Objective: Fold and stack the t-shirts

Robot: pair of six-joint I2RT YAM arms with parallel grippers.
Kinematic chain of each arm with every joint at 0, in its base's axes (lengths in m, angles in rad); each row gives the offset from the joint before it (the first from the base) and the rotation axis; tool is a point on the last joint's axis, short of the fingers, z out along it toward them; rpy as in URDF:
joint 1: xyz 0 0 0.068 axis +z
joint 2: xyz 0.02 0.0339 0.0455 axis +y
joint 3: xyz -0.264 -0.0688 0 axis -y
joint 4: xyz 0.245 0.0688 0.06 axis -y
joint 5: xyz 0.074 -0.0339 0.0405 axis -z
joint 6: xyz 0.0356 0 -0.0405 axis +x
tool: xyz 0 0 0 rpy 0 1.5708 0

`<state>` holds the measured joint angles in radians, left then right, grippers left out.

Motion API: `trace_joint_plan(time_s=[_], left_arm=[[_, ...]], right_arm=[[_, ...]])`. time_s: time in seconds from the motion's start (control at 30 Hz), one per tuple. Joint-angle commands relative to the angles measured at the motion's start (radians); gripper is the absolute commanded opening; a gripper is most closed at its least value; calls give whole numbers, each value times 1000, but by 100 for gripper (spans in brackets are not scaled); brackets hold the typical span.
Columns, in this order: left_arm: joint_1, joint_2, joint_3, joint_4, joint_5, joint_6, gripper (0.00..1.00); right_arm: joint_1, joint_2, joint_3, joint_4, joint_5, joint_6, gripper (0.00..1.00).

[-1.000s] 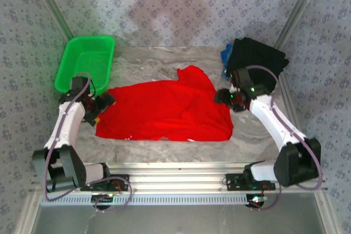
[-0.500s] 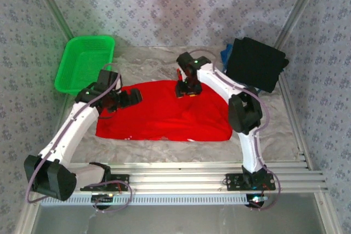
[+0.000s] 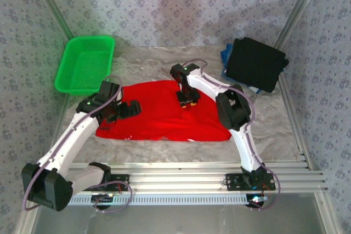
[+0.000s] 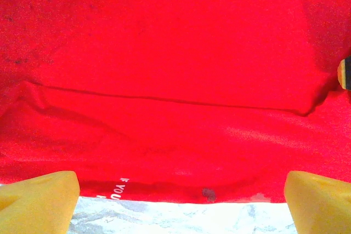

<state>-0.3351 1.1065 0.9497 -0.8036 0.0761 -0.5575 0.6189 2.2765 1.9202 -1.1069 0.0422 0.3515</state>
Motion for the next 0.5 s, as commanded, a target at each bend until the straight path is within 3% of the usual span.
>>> trace_joint_plan(time_s=[0.0,0.33,0.47], left_arm=[[-5,-19,-5,4,-22,16,96],[-5,-25,-20,9,-30,19,96],[-5,-27,-29,4,-34,16,96]], right_arm=[[4,27,20,0,39,36,38],[8,61,-7,30,41,67,39],[10,58,-18,53,41,77,27]])
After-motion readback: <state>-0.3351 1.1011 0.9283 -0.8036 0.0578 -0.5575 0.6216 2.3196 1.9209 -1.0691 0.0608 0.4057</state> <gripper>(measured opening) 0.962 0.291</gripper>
